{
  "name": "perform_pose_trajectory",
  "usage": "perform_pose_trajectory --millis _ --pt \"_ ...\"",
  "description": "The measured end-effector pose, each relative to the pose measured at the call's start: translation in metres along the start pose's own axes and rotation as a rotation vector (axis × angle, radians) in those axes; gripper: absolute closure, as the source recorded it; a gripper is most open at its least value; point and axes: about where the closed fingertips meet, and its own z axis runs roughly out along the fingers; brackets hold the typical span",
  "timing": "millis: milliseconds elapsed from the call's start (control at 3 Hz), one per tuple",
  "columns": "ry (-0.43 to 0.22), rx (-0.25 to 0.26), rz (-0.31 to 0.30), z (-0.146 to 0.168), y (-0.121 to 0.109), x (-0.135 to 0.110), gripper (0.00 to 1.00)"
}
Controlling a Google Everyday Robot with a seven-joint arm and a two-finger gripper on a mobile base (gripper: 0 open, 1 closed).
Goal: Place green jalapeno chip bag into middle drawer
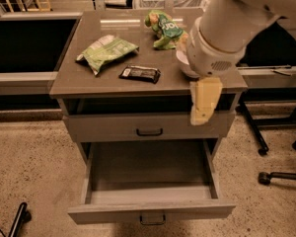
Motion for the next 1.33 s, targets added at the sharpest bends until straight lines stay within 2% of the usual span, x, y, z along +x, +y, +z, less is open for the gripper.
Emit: perform_pose_trajectory --millis 333,667,1000,1333 --pt "-0.015 0.064 -0.140 0.015 -0.060 -0.030 0.00" --pt "-0.067 0.101 -0.289 0.052 -0.137 -0.092 0.03" --pt "-0.101 0.112 -0.358 0.075 -0.173 -0.126 0.16" --pt "-0.146 0.086 -0.413 0.114 -0.195 -0.157 0.22"
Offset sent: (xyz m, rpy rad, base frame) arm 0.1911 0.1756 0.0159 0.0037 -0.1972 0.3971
